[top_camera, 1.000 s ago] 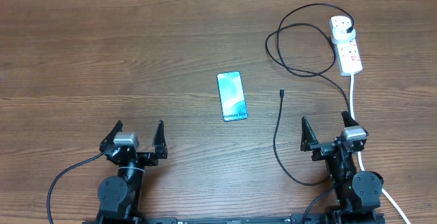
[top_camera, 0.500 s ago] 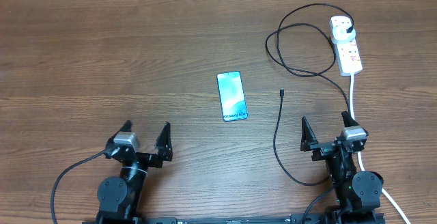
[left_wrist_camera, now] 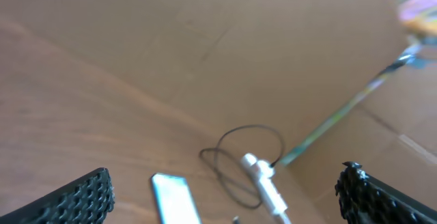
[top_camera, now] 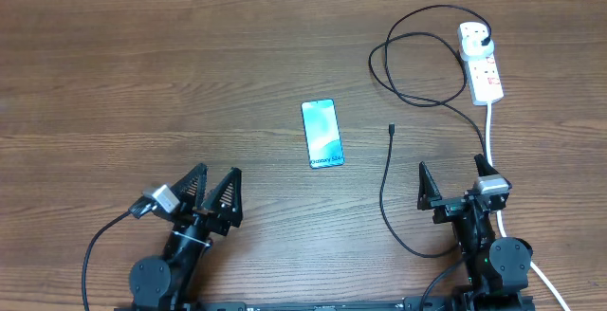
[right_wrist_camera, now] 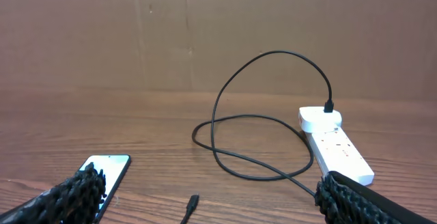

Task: Plug charger to phone and switch on socket
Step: 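Open the left gripper and swing it toward the phone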

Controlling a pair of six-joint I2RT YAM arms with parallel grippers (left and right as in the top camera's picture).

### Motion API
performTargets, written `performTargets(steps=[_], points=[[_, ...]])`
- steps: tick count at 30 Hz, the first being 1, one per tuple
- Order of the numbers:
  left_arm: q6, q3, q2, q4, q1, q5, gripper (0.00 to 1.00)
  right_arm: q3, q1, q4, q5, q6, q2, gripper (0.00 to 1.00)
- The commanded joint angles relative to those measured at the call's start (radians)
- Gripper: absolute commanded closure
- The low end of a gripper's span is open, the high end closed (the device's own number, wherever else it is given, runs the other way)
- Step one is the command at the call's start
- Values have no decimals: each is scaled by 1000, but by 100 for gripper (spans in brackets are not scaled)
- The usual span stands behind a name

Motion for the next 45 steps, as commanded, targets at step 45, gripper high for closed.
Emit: performTargets(steps=[45], points=[[339,679,605,-249,-5,436,0,-10,6,2,9,-1,-10,0]])
